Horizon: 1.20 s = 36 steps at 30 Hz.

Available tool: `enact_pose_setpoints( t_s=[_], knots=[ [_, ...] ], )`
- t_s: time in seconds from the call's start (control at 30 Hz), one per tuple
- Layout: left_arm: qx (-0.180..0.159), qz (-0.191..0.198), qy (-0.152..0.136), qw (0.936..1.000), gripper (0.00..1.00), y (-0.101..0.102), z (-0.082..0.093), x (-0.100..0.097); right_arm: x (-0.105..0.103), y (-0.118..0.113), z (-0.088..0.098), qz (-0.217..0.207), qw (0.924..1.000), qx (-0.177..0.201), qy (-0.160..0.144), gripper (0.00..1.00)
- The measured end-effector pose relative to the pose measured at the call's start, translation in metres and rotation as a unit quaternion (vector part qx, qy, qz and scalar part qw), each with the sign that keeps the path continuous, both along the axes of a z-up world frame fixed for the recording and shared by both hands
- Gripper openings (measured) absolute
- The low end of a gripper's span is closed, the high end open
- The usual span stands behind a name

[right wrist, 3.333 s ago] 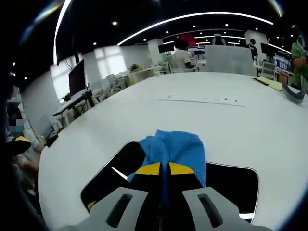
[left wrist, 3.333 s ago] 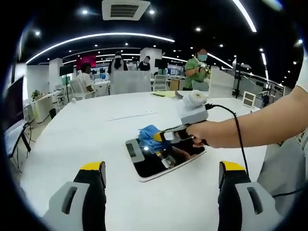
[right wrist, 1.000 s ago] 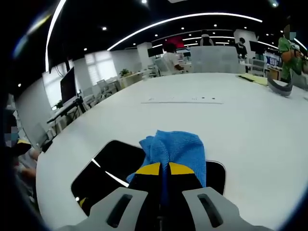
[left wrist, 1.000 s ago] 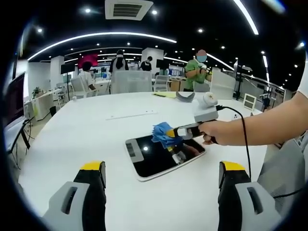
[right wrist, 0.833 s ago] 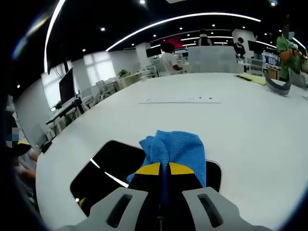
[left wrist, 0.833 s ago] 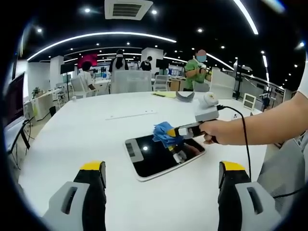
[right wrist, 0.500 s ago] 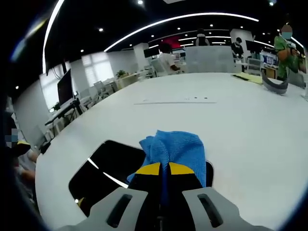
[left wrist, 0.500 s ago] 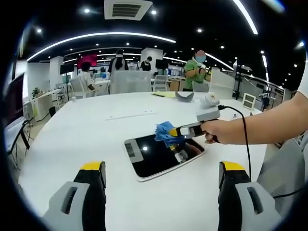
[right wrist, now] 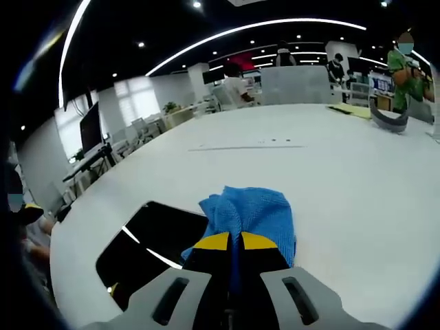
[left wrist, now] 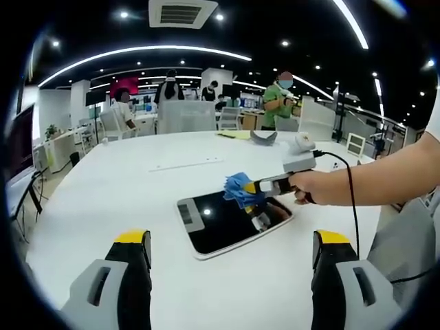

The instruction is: Wipe the mirror surface with the cleaning cloth until all visible marks leave the cleaned area.

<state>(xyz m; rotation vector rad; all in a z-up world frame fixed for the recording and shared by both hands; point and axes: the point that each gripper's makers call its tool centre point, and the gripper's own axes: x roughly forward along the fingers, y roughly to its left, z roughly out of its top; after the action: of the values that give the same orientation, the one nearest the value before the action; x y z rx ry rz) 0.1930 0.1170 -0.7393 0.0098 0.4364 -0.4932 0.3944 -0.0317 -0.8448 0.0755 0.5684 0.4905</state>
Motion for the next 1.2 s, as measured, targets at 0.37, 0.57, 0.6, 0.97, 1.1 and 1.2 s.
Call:
enact_pose_setpoints(
  t_s=[0.37,0.57,0.6,0.97,1.1,1.2],
  knots=[
    [-0.001,-0.003,-0.001,1.0000,0.98,-0.002,0.000,0.000,-0.001,-0.003,0.000,-0.003,1.0000,-0.002,-0.001,0.00],
    [-0.001,-0.003,-0.001,1.0000,0.99,-0.002,0.000,0.000,-0.001,-0.003,0.001,0.000,1.0000,-0.003,0.000,0.00],
    [-0.001,-0.003,0.000,1.0000,0.98,-0.002,0.000,-0.001,-0.002,-0.003,0.001,0.001,1.0000,-0.004,0.000,0.00],
    [0.000,-0.001,-0.002,1.0000,0.98,-0.001,0.002,-0.001,-0.003,-0.015,0.001,-0.005,1.0000,-0.007,0.002,0.00],
    [-0.001,-0.005,-0.003,1.0000,0.98,-0.005,0.003,-0.001,-0.005,-0.016,0.001,-0.007,1.0000,-0.006,0.002,0.00],
    [-0.001,-0.005,-0.004,1.0000,0.98,-0.005,0.003,-0.001,-0.005,-0.019,0.000,-0.008,0.9999,-0.006,0.002,0.00]
  ],
)
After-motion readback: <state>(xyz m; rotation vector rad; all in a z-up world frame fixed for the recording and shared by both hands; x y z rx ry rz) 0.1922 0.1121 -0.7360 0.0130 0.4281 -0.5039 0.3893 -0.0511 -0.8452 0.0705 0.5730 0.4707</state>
